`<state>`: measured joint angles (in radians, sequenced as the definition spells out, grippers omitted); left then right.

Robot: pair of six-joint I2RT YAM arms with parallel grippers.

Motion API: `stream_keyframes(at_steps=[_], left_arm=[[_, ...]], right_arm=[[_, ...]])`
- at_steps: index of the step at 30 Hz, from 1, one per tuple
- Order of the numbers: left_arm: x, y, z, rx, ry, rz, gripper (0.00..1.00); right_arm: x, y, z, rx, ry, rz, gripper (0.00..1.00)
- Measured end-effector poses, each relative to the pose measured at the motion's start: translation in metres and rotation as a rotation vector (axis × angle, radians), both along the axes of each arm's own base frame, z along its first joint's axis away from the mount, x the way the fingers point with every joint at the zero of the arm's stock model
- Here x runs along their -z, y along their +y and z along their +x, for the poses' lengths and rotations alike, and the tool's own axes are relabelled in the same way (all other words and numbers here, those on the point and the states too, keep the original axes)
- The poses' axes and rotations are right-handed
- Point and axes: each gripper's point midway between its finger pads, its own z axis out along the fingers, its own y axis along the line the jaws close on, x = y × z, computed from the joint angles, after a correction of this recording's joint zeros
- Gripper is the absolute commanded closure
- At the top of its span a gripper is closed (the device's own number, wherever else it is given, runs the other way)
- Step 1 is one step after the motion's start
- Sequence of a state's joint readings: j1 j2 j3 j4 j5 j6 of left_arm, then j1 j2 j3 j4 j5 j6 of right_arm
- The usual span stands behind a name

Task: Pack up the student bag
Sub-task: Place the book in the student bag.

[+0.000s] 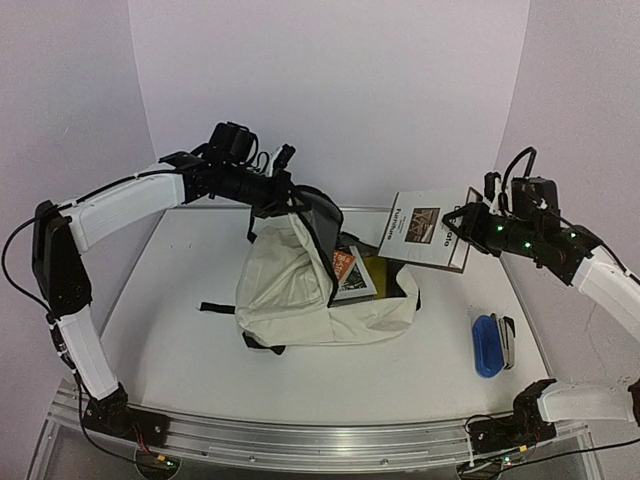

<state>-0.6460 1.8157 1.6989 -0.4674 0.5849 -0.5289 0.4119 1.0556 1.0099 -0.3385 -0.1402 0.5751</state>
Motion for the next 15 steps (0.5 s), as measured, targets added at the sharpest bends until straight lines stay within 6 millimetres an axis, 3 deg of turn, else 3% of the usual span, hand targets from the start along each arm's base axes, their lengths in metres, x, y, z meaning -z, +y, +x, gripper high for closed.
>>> stream_keyframes(at_steps=[2, 6, 15], left_arm=[[-0.022, 0.009, -0.007, -0.006, -0.049, -0.008, 1.0], [-0.04, 0.02, -0.015, -0.006, -0.1, -0.004, 1.0], [-0.035, 0.026, -0.024, 0.032, -0.113, 0.012, 1.0]], right_arm=[[-0.001, 0.008, -0.005, -0.049, 0.015, 0.038, 0.74], [-0.005, 0.026, -0.02, -0.152, 0.048, 0.123, 0.74], [0.014, 0.051, -0.046, -0.276, 0.164, 0.299, 0.74]])
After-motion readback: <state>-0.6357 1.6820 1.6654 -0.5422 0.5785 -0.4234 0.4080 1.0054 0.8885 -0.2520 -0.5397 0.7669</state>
